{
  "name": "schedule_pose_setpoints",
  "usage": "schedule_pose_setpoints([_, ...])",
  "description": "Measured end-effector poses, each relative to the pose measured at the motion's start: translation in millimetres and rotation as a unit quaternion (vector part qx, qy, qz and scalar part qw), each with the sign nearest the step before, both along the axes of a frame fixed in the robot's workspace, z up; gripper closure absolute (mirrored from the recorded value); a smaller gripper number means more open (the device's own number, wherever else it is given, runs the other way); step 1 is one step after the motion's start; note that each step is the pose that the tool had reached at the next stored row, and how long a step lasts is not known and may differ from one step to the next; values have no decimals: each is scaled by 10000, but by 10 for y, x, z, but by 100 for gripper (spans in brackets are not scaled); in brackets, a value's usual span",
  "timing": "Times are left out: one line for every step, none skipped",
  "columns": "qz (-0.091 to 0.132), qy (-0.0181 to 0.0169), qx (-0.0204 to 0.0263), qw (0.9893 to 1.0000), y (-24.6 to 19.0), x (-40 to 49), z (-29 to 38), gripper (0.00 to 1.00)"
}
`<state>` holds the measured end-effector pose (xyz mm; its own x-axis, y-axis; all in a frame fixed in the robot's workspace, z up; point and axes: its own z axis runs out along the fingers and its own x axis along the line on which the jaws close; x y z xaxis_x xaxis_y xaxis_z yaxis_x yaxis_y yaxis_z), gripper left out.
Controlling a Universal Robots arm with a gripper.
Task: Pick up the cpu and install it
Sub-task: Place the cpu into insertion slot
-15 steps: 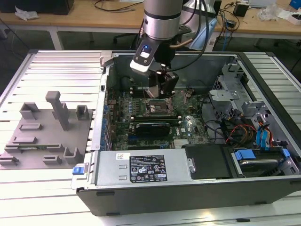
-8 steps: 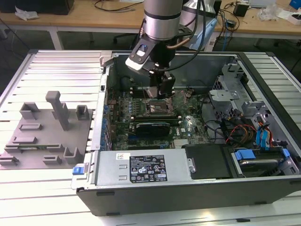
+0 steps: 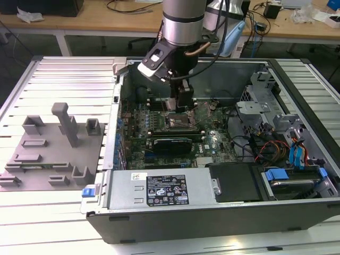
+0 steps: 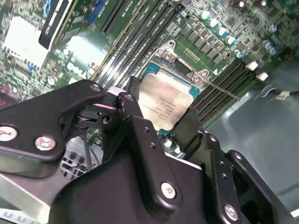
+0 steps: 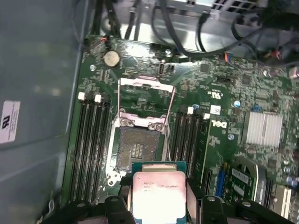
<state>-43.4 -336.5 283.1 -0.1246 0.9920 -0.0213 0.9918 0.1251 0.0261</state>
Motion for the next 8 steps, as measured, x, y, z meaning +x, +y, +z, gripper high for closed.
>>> schedule_pose_setpoints([-8,0,0,10000,0,0,0,45])
schedule_pose_setpoints([-9,0,0,10000,0,0,-1,45])
schedule_pose_setpoints([-9,-2,3,10000,1,1,-8,45])
schedule_pose_setpoints([-9,-1,2,10000,1,0,-17,45])
schedule_pose_setpoints([-9,0,0,10000,0,0,-25,45])
schedule_pose_setpoints([-9,-1,0,10000,0,0,-38,45])
schedule_pose_setpoints([-9,0,0,10000,0,0,-57,45])
schedule_pose_setpoints([-9,-1,1,10000,1,0,-70,45])
